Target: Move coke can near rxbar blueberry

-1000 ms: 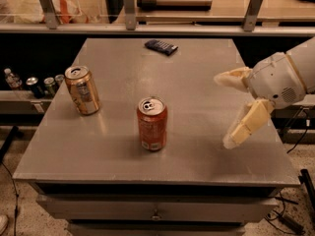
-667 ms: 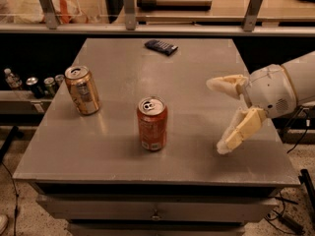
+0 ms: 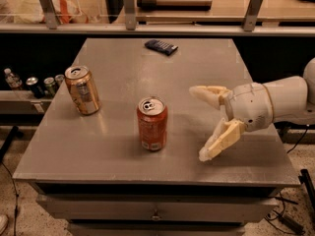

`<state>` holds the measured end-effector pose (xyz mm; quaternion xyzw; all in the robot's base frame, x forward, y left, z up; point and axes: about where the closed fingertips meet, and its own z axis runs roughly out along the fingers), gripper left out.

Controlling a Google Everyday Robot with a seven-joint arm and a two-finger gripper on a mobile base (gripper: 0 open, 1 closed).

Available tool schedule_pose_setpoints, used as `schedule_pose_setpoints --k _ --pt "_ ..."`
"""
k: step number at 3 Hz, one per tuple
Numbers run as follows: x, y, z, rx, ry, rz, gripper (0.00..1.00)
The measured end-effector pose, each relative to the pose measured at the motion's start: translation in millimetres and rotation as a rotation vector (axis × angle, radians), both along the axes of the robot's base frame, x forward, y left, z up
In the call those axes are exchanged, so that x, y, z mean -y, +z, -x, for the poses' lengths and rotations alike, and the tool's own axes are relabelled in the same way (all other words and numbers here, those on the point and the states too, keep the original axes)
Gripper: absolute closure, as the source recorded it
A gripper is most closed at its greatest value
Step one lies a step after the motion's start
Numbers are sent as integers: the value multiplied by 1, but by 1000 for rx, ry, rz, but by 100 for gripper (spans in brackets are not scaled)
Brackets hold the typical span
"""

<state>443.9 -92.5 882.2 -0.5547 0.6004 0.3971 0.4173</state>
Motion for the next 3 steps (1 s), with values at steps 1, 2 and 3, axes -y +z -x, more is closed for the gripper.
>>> schedule_pose_setpoints --k 1,2,3 --pt "-17 -1 1 4 32 -75 0" --pt "-33 1 1 9 60 -136 0" --pt "-48 4 3 12 76 -156 0"
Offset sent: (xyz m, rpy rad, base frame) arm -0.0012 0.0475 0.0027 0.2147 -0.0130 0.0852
